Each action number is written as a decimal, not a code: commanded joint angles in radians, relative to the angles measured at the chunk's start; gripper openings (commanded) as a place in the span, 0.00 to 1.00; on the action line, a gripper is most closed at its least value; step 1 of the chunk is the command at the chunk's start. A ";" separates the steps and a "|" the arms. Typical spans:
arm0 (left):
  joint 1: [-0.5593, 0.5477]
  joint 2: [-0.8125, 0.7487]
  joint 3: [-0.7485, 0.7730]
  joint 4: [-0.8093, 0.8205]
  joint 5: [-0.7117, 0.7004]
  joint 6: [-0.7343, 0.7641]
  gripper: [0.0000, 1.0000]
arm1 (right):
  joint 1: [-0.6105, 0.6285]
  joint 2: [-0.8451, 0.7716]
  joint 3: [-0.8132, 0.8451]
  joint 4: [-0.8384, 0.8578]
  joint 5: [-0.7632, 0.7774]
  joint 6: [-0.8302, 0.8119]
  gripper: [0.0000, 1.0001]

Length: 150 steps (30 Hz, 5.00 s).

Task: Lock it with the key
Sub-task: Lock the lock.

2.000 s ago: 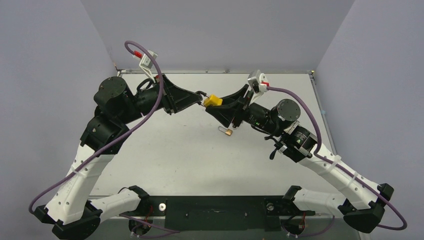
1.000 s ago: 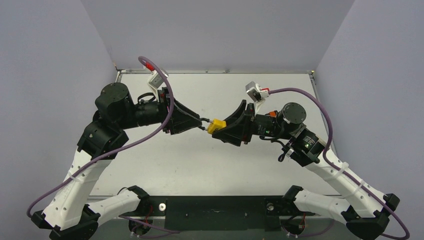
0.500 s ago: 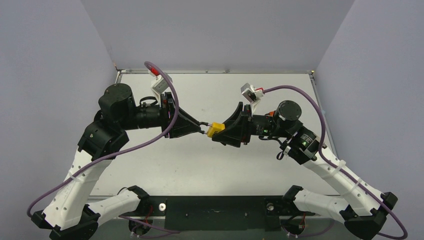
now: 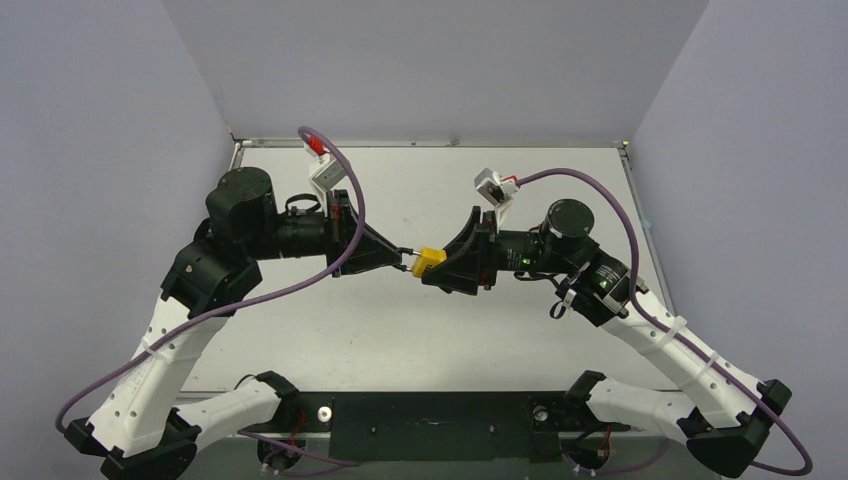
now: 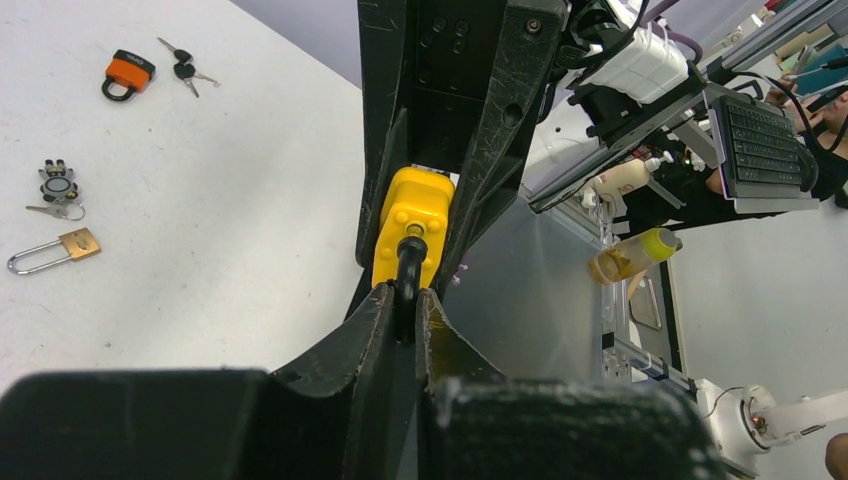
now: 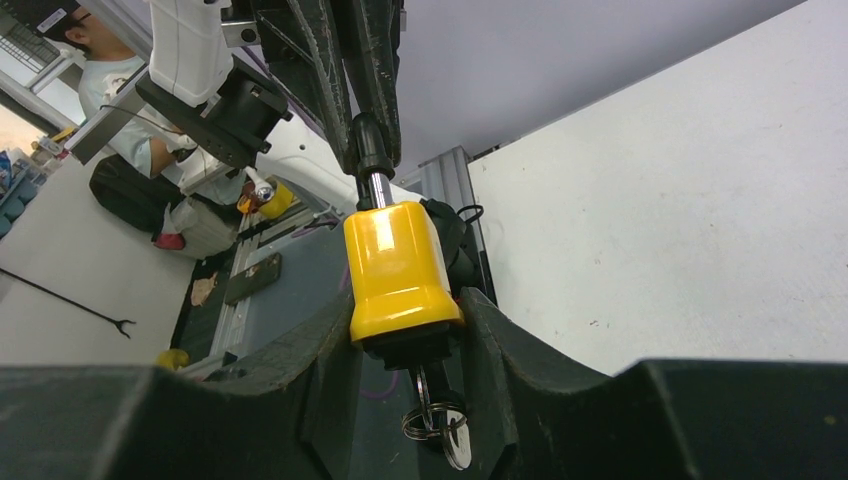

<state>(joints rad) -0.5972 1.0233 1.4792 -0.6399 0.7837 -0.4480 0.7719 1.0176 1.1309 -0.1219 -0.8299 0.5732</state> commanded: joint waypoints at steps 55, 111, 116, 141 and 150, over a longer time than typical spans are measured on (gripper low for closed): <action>-0.228 0.042 -0.100 0.007 -0.265 0.007 0.00 | -0.005 0.020 0.136 0.413 0.097 0.216 0.00; -0.346 0.075 -0.051 0.095 -0.450 -0.070 0.00 | 0.060 0.194 0.297 0.088 0.157 -0.066 0.13; -0.211 0.040 -0.038 0.102 -0.489 -0.099 0.00 | 0.008 0.122 0.214 0.098 0.166 -0.094 0.48; -0.021 0.024 0.103 0.173 -0.221 -0.169 0.00 | -0.320 0.026 -0.176 0.888 -0.197 0.456 0.63; -0.001 0.021 0.108 0.235 -0.172 -0.224 0.00 | -0.244 0.023 -0.168 0.807 -0.177 0.375 0.54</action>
<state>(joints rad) -0.6121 1.0668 1.5276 -0.5404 0.5625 -0.6270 0.4938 1.0492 0.9501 0.6727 -1.0031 1.0103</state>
